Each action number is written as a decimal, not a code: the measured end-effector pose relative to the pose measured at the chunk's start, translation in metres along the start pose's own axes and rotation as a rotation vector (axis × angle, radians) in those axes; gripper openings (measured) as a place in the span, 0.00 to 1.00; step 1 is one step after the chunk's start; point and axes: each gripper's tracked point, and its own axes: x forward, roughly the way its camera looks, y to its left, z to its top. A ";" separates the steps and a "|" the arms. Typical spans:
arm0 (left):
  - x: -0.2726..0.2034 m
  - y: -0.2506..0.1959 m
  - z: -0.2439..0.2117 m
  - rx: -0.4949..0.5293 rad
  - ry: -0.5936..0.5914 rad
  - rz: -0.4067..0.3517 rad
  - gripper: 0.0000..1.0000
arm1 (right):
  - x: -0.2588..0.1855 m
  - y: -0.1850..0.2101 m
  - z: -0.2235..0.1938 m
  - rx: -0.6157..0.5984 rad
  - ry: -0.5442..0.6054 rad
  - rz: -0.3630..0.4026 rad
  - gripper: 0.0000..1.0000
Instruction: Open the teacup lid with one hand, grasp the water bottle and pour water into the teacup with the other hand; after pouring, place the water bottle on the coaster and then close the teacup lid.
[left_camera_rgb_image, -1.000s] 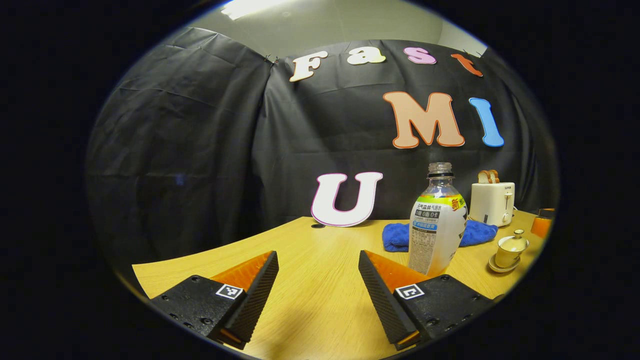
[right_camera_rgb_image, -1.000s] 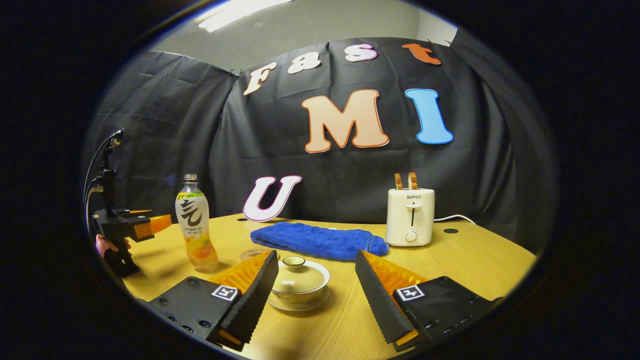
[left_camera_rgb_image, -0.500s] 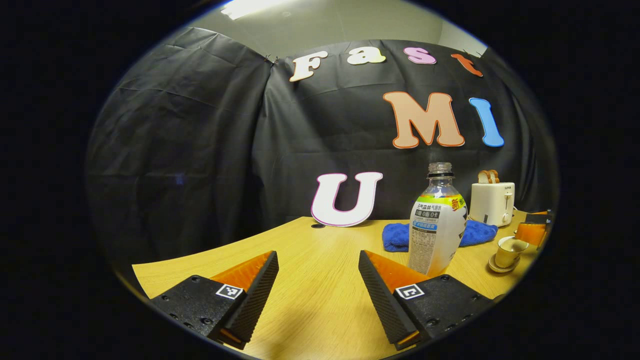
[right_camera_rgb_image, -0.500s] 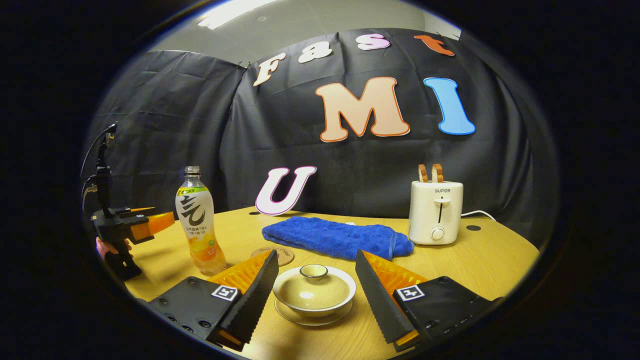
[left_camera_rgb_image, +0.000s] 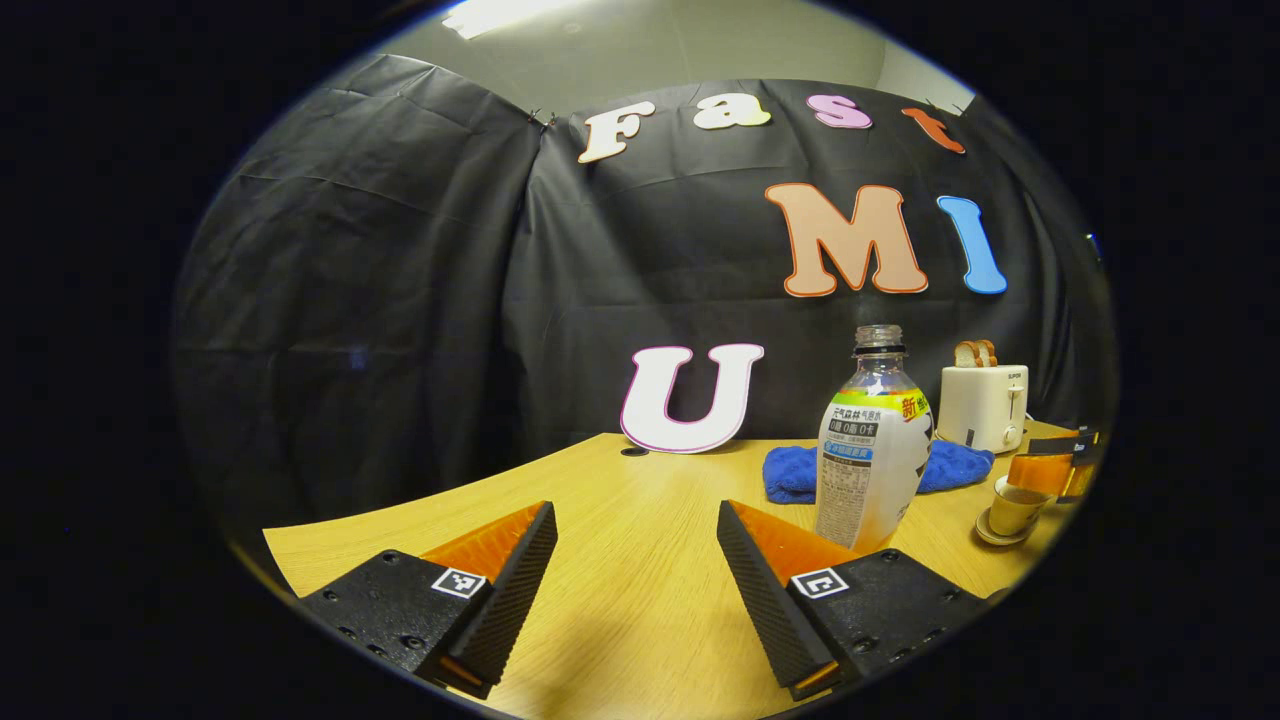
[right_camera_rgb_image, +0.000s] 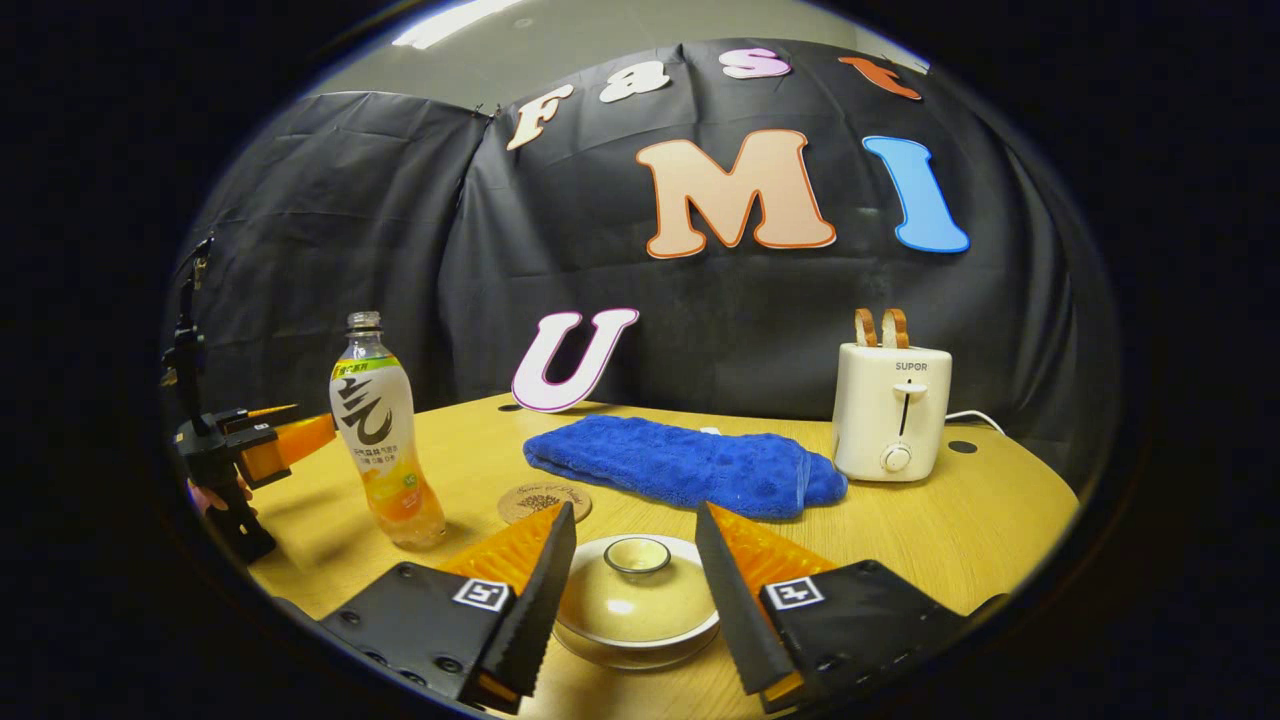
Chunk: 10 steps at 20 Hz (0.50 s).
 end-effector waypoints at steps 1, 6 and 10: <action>0.000 0.000 0.000 0.000 0.000 -0.001 0.94 | 0.001 0.000 0.000 -0.001 0.004 -0.002 0.74; 0.000 -0.001 0.000 -0.001 0.000 -0.003 0.94 | 0.003 0.000 -0.003 0.000 0.022 -0.004 0.38; 0.000 -0.001 0.001 -0.001 0.000 -0.005 0.94 | 0.002 -0.001 -0.004 -0.008 0.023 -0.007 0.32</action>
